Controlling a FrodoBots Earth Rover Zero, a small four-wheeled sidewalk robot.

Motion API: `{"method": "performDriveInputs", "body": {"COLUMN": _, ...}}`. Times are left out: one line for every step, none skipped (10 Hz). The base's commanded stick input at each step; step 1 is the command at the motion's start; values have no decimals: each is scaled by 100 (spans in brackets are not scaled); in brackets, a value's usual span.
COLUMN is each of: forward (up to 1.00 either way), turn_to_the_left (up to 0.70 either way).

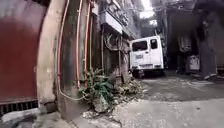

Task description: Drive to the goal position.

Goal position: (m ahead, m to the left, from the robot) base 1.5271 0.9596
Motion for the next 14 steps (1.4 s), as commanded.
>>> {"method": "performDriveInputs", "body": {"forward": 46, "turn_to_the_left": -28}}
{"method": "performDriveInputs", "body": {"forward": 50, "turn_to_the_left": -27}}
{"method": "performDriveInputs", "body": {"forward": 50, "turn_to_the_left": -27}}
{"method": "performDriveInputs", "body": {"forward": 50, "turn_to_the_left": -27}}
{"method": "performDriveInputs", "body": {"forward": 50, "turn_to_the_left": -27}}
{"method": "performDriveInputs", "body": {"forward": 50, "turn_to_the_left": -27}}
{"method": "performDriveInputs", "body": {"forward": 50, "turn_to_the_left": -27}}
{"method": "performDriveInputs", "body": {"forward": 50, "turn_to_the_left": -27}}
{"method": "performDriveInputs", "body": {"forward": 50, "turn_to_the_left": -27}}
{"method": "performDriveInputs", "body": {"forward": 50, "turn_to_the_left": -27}}
{"method": "performDriveInputs", "body": {"forward": 50, "turn_to_the_left": -27}}
{"method": "performDriveInputs", "body": {"forward": 50, "turn_to_the_left": -27}}
{"method": "performDriveInputs", "body": {"forward": 0, "turn_to_the_left": -38}}
{"method": "performDriveInputs", "body": {"forward": 0, "turn_to_the_left": -8}}
